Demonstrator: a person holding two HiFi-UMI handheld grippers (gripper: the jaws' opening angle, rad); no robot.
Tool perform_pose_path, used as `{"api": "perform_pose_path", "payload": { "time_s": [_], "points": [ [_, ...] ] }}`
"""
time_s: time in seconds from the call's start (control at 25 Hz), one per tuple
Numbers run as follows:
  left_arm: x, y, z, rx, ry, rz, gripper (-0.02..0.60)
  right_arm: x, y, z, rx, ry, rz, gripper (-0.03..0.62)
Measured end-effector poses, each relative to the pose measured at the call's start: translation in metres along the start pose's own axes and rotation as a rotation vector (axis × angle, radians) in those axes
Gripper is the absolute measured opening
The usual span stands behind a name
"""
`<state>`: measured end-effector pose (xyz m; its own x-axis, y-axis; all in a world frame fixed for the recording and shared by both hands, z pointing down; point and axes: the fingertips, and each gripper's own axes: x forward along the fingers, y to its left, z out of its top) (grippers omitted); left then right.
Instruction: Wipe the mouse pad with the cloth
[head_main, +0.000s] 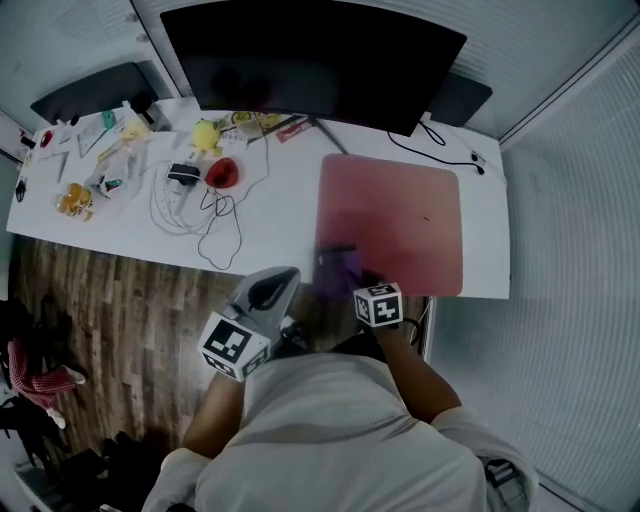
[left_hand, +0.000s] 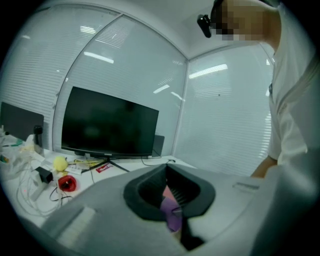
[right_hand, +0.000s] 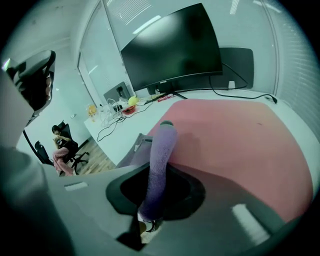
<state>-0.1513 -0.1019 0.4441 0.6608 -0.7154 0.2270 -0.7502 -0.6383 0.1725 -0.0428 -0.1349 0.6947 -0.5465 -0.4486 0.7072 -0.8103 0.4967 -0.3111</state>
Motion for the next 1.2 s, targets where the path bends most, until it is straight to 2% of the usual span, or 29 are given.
{"api": "perform_pose_path", "payload": {
  "time_s": [0.36,0.48,0.72,1.0,1.2],
  "points": [
    [0.098,-0.107,0.003,0.048,0.042,-0.067,0.002,-0.086,-0.137,-0.039,0.101,-0.036,-0.070,0.054],
    [0.124,-0.137,-0.006,0.066,0.082,-0.083,0.002,-0.120,-0.186,-0.054,0.152,-0.060,-0.107,0.054],
    [0.167,-0.183,-0.024,0.053,0.139,-0.097,0.002,-0.176,-0.272,-0.083,0.213,-0.105,-0.194,0.054],
    [0.195,-0.205,-0.029,0.054,0.161,-0.097,0.002,-0.209,-0.327,-0.097,0.227,-0.108,-0.262,0.051],
    [0.185,-0.206,-0.023,0.069,0.142,-0.086,0.002,-0.228,-0.328,-0.079,0.232,-0.196,-0.254,0.048]
  ]
}}
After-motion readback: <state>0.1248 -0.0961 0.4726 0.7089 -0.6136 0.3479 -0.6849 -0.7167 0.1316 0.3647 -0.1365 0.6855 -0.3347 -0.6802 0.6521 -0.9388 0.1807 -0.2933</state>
